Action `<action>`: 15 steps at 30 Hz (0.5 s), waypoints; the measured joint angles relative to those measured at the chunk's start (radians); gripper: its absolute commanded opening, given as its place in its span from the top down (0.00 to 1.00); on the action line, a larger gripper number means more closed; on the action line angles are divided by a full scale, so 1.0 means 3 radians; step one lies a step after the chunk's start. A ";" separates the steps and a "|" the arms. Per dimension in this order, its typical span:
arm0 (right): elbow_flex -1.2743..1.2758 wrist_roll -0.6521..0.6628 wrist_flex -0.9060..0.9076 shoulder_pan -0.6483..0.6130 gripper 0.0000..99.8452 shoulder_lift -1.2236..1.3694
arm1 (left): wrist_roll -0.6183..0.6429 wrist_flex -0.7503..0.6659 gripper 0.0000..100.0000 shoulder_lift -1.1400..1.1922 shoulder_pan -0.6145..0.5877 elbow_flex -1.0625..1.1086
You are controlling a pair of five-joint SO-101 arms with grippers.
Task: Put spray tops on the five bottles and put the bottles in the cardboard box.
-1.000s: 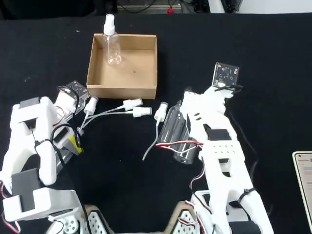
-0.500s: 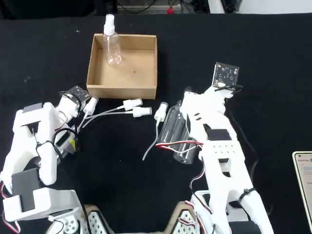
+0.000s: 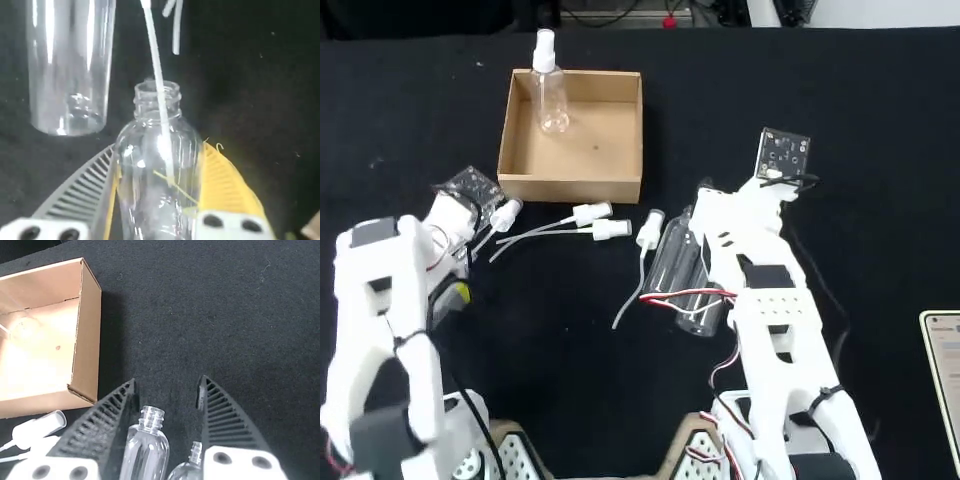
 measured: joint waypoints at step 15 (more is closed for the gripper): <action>-0.0332 -0.0051 0.0721 -0.0281 0.80 0.0000 | 0.0286 0.0005 0.86 -0.0701 0.0179 0.0624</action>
